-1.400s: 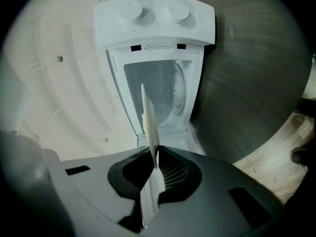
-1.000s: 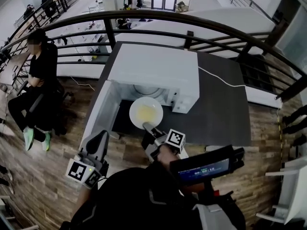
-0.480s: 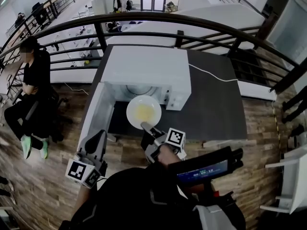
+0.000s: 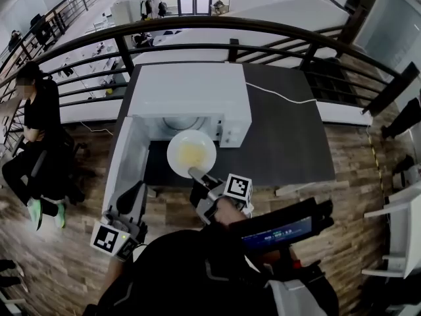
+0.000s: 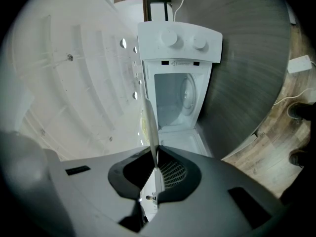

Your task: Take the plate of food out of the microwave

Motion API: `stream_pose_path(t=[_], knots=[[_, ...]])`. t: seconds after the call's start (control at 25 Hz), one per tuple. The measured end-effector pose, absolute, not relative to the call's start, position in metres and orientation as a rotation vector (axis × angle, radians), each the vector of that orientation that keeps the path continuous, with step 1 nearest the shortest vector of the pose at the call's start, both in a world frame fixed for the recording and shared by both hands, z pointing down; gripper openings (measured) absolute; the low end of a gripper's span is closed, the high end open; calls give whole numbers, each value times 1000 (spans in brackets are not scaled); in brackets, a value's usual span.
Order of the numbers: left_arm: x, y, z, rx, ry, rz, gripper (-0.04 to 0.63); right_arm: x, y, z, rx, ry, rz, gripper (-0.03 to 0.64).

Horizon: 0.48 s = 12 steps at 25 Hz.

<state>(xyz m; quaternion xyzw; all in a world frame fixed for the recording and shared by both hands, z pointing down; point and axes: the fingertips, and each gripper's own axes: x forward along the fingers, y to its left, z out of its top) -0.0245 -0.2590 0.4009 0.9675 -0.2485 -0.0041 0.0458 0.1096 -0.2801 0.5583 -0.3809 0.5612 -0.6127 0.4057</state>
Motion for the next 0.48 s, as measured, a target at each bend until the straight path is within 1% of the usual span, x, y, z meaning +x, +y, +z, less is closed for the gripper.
stream_pose_path(t=[0.24, 0.48], knots=[[-26, -261, 414, 2916, -746, 4, 5, 107, -278, 558, -954, 1422, -1534, 18], [-31, -260, 407, 2916, -722, 28, 5, 97, -277, 547, -961, 1433, -1542, 18]])
